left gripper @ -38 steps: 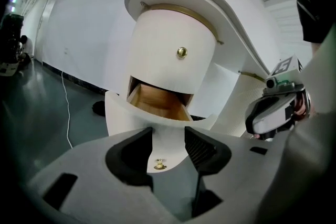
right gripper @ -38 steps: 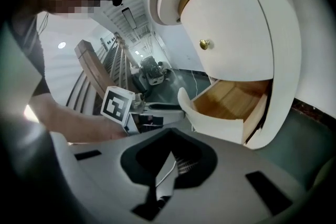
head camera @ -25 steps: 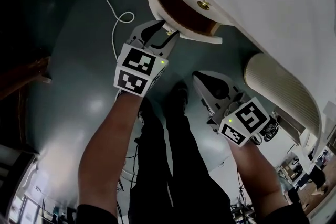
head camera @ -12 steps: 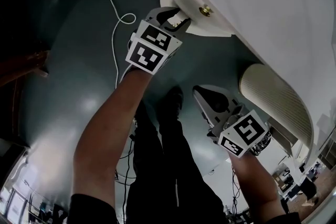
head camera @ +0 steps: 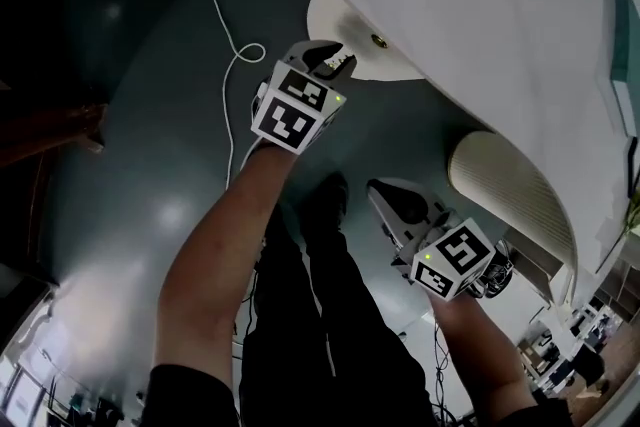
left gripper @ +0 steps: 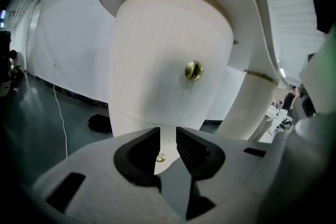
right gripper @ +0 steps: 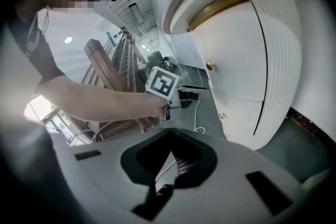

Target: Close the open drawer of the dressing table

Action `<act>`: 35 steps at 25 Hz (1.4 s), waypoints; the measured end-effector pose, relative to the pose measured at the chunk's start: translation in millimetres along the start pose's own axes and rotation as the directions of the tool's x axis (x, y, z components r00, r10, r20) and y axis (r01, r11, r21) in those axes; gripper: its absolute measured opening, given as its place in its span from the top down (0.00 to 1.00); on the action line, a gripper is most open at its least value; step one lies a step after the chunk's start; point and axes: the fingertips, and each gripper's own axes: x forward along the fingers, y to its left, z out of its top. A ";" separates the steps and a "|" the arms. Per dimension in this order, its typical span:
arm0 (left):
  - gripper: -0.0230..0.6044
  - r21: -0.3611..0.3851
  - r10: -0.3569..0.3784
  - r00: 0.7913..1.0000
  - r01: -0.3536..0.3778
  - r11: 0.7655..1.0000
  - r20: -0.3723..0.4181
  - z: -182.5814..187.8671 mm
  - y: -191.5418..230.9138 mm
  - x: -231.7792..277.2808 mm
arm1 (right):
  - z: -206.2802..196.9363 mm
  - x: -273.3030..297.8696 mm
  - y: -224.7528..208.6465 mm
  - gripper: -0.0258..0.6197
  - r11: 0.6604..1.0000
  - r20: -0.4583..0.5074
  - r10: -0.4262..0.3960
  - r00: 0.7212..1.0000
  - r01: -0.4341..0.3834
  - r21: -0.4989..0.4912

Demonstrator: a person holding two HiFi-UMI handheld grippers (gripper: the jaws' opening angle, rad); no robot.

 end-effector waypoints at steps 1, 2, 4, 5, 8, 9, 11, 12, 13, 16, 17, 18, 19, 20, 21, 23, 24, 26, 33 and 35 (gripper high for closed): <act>0.81 0.003 0.008 1.000 -0.008 1.000 0.002 3.7 -4.8 -17.5 | 3.3 -5.7 9.9 0.95 1.000 -0.005 -0.006 1.000 0.006 0.011; 0.81 0.008 0.015 1.000 -0.015 1.000 0.001 6.3 -10.0 -38.3 | 7.4 -12.1 23.4 0.95 1.000 -0.012 -0.012 1.000 0.012 0.025; 0.81 -0.021 0.038 0.999 -0.038 0.999 0.012 13.6 -18.7 -89.8 | 19.7 -27.5 60.7 0.95 0.999 -0.033 -0.003 0.999 0.004 0.034; 0.82 -0.068 0.053 0.998 -0.051 0.996 0.038 21.7 -21.9 -118.6 | 28.2 -36.6 80.9 0.95 1.000 -0.047 0.009 0.999 -0.008 0.018; 0.96 -0.240 0.096 0.982 -0.056 0.969 0.161 63.7 -28.4 -202.0 | 63.1 -57.3 125.6 0.95 0.994 -0.088 0.007 0.996 -0.017 -0.111; 0.96 -0.270 0.111 0.973 -0.053 0.961 0.204 80.7 -30.4 -229.8 | 75.9 -61.4 137.3 0.95 0.988 -0.097 -0.004 0.995 -0.011 -0.156; 0.96 -0.305 0.154 0.945 -0.062 0.950 0.287 113.9 -38.0 -292.1 | 100.1 -71.2 164.6 0.95 0.978 -0.099 -0.019 0.995 -0.002 -0.210; 0.96 -0.309 0.179 0.928 -0.074 0.948 0.327 131.2 -43.3 -323.9 | 113.6 -76.6 178.3 0.95 0.974 -0.088 -0.021 0.996 0.000 -0.226; 0.96 -0.299 0.199 0.911 -0.089 0.950 0.361 149.0 -49.5 -352.4 | 128.5 -82.3 189.6 0.95 0.971 -0.069 -0.021 0.997 0.003 -0.240; 0.96 -0.213 0.214 0.883 -0.133 0.968 0.418 192.9 -72.0 -408.0 | 173.3 -99.8 207.1 0.95 0.962 0.009 -0.030 1.000 0.031 -0.271; 0.96 -0.181 0.208 0.882 -0.143 0.973 0.423 203.0 -79.2 -419.7 | 186.1 -105.5 210.9 0.95 0.960 0.034 -0.037 0.999 0.046 -0.276; 0.96 -0.156 0.206 0.882 -0.153 0.976 0.425 211.0 -84.9 -431.5 | 197.1 -111.1 215.7 0.95 0.958 0.057 -0.045 0.997 0.059 -0.280; 0.96 -0.143 0.212 0.880 -0.166 0.976 0.425 216.9 -88.0 -444.4 | 206.6 -116.5 222.0 0.95 0.956 0.077 -0.052 0.996 0.071 -0.285; 0.96 -0.140 0.226 0.877 -0.183 0.973 0.425 221.2 -88.3 -458.2 | 215.2 -121.2 229.3 0.95 0.953 0.093 -0.056 0.994 0.081 -0.291; 0.96 -0.142 0.243 0.873 -0.202 0.969 0.422 224.8 -86.8 -471.9 | 223.7 -125.5 236.8 0.95 0.950 0.106 -0.058 0.993 0.088 -0.299; 0.96 -0.124 0.261 0.871 -0.230 0.965 0.417 233.3 -85.8 -494.6 | 238.8 -133.6 250.0 0.95 0.940 0.120 -0.058 0.991 0.095 -0.328; 0.96 -0.103 0.260 0.871 -0.239 0.966 0.416 237.9 -88.3 -503.0 | 244.2 -137.6 254.6 0.95 0.932 0.120 -0.057 0.991 0.096 -0.351; 0.96 -0.063 0.256 0.873 -0.253 0.965 0.416 245.3 -97.8 -515.4 | 252.4 -146.2 259.9 0.95 0.908 0.120 -0.061 0.991 0.105 -0.405; 0.96 -0.075 0.332 0.873 -0.328 0.942 0.356 251.2 -126.5 -533.6 | 310.6 -200.4 267.8 0.96 0.844 0.312 -0.033 0.950 0.194 -0.500; 0.96 -0.083 0.381 0.849 -0.378 0.922 0.366 260.0 -134.5 -535.6 | 319.7 -225.0 269.3 0.96 0.856 0.361 0.013 0.933 0.176 -0.486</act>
